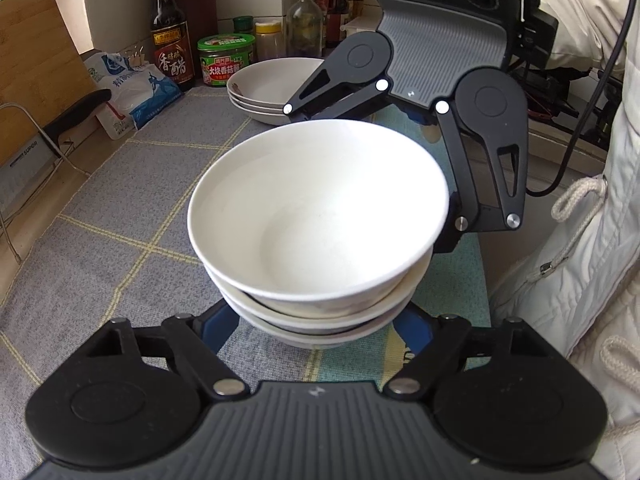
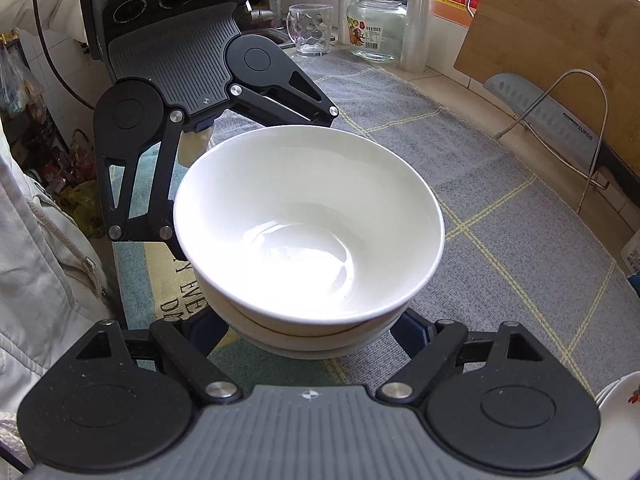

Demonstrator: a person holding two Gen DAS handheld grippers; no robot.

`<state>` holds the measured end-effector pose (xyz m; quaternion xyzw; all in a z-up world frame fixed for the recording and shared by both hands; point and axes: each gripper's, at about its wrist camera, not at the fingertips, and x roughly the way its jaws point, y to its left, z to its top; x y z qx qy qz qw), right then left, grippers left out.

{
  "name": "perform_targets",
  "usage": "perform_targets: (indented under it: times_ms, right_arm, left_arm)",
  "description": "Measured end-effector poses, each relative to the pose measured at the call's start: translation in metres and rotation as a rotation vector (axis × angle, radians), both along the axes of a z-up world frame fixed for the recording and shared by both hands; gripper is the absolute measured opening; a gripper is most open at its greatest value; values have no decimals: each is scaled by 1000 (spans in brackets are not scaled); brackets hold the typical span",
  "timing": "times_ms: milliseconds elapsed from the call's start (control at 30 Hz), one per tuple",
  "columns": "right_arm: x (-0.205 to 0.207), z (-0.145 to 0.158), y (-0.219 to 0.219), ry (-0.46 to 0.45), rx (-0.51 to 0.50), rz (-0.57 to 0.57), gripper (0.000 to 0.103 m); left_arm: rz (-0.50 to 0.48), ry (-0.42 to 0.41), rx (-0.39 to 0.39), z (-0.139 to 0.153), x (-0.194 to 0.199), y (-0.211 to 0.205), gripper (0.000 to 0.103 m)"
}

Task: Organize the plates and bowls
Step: 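Carry the bowl stack with both tools toward the fruit-print plate stack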

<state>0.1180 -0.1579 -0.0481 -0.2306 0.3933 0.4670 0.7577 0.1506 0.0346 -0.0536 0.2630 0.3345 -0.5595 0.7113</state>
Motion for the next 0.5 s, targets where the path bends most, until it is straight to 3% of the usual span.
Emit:
perform_targets:
  times_ms: [500]
  right_arm:
    - [8,33,-61,-51,-25,34,90]
  left_arm:
    - [32,-38,-31,23,3,-63,84]
